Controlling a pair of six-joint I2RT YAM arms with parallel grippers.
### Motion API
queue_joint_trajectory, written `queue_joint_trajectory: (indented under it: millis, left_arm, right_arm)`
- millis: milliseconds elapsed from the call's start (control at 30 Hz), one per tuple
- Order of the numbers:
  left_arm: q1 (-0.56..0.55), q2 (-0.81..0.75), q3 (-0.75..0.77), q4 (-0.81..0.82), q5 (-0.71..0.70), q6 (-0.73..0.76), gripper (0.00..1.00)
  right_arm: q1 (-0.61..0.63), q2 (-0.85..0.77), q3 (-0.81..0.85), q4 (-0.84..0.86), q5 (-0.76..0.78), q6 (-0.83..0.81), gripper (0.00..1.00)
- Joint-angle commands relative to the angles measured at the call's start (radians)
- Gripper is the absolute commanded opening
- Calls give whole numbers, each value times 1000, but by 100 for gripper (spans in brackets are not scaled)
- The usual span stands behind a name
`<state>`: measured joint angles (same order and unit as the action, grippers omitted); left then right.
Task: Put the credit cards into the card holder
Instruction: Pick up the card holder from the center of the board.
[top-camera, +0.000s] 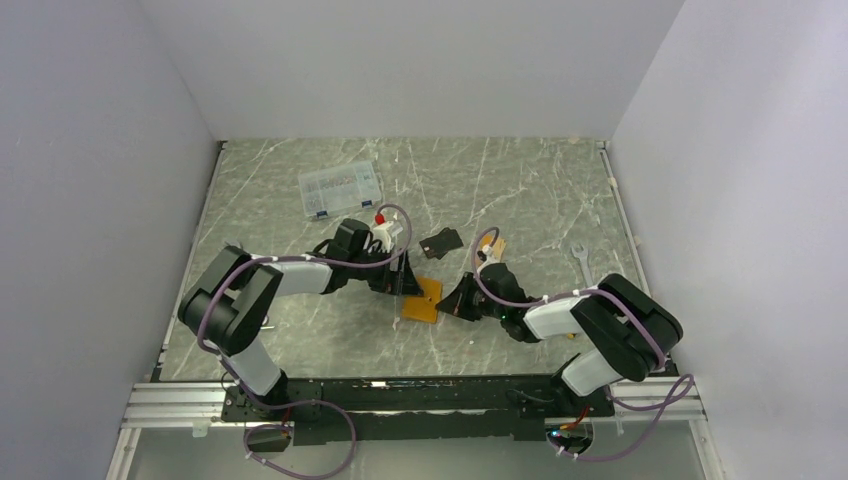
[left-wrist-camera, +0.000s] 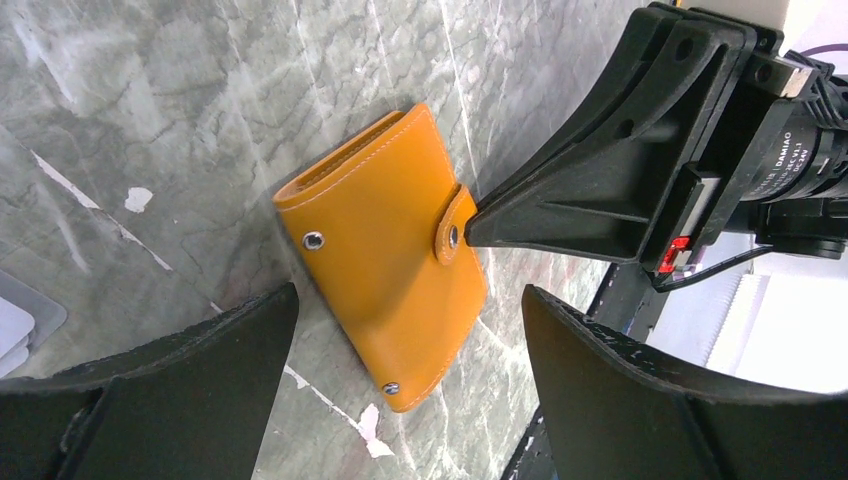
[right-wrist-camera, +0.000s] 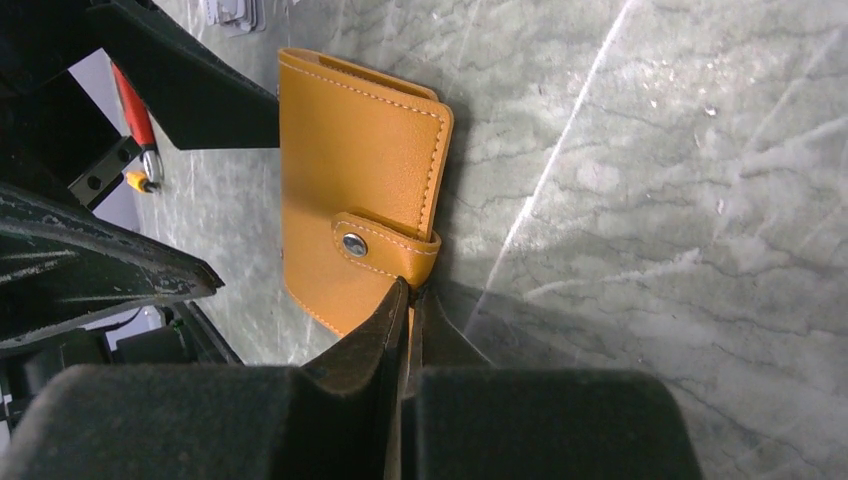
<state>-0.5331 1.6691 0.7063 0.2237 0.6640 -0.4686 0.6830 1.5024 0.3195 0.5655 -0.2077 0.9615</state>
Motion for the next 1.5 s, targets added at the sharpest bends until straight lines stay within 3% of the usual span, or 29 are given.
queue_joint_trajectory:
  millis: [0, 433, 633, 833, 933, 1000, 1100, 1200, 1467]
  left_arm:
    - [-21, 47, -15, -32, -48, 1, 91]
    - [-44, 22, -19, 38, 71, -68, 76]
    - [-43, 17, -19, 30, 75, -33, 46]
    - [-33, 12, -7, 61, 104, -42, 31]
    - [-26, -17, 18, 47, 128, -28, 18]
    - [-14, -48, 38, 13, 131, -3, 12]
    - [7, -91, 101, -114, 102, 72, 6]
    - [38, -155, 188, -268, 58, 153, 0]
    - [114, -346, 439, -830, -56, 363, 0]
  right_arm:
    - [1, 39, -89, 28, 37, -10, 0]
    - [2, 244, -125, 147, 65, 31, 0]
    - [0, 161, -106, 100, 80, 12, 0]
    - [2, -24, -82, -46, 102, -44, 0]
    - [2, -140, -45, -166, 127, -81, 18]
    - [2, -220, -4, -263, 150, -108, 39]
    - [5, -345, 82, -428, 200, -155, 56]
    - [29, -421, 187, -577, 264, -190, 62]
    - [205, -390, 555, -825, 436, -228, 68]
